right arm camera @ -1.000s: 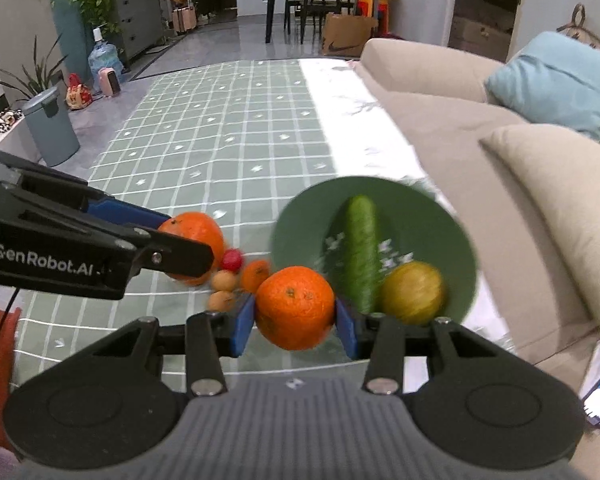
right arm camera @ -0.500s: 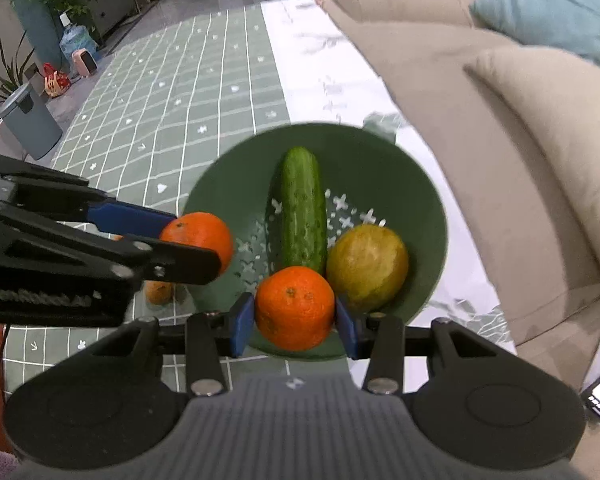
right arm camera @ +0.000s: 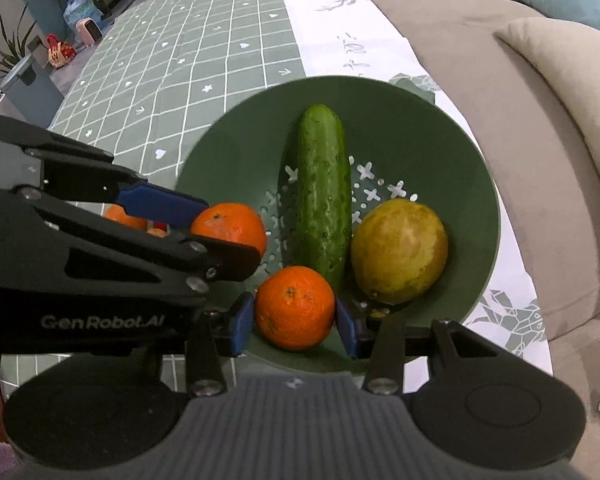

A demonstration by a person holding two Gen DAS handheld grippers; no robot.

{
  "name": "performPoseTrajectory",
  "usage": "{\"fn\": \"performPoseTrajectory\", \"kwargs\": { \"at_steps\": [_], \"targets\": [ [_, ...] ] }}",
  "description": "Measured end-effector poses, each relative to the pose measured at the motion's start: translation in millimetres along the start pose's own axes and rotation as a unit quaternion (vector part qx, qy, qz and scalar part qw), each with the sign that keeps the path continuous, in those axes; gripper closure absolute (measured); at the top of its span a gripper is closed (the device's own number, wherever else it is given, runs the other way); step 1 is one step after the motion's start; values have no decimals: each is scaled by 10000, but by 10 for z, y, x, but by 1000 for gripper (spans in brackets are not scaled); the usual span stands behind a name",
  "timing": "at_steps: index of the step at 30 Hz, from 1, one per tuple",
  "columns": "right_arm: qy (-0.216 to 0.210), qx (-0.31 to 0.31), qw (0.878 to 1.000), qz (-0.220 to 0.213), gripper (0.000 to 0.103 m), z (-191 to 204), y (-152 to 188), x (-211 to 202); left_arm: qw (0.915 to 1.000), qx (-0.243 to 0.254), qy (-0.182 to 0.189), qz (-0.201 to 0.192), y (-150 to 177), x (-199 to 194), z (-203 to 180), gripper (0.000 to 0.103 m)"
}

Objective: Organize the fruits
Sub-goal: 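Carry both mandarins into the colander with the left and right tools, then open both tools and withdraw them from the colander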

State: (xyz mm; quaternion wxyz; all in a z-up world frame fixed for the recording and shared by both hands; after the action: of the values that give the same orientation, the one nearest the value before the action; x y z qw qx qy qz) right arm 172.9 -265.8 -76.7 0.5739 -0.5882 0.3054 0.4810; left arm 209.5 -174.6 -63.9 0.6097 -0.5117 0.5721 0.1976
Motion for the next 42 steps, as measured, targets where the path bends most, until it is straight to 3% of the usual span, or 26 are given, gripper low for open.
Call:
{"fn": "performPoseTrajectory", "kwargs": {
  "at_steps": [10, 12, 17, 30, 42],
  "targets": [
    [295, -128, 9995, -36, 60, 75, 1, -89, 9999, -34, 8, -112, 19, -60, 4, 49],
    [444, -216, 9987, -98, 46, 107, -4, -141, 9998, -82, 28, -174, 19, -126, 6, 46],
    [685, -364, 9966, -289, 42, 205, -25, -331, 9989, -143, 74, -442, 52, -375, 14, 43],
    [757, -473, 9900, -1095, 35, 717, 93, -842, 9892, -465, -382, -1339, 434, -1180, 236, 43],
    [752, -330, 9753, -2049, 35, 1275, 378, -914, 9733, -886, -626, -2021, 977, -1440, 583, 43]
  ]
}}
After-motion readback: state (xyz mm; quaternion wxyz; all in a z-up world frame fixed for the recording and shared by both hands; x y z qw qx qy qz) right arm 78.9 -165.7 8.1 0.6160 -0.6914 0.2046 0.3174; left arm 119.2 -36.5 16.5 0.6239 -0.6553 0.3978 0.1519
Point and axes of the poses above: each gripper's, at about its wrist camera, not at the fingertips, and x roughly the way its jaws point, z to its left, y to its underside, the point moved 1 cm from there along x, roughly the way its jaws point, and after that the axes turned 1 degree about -x, right-handed, at the moved point
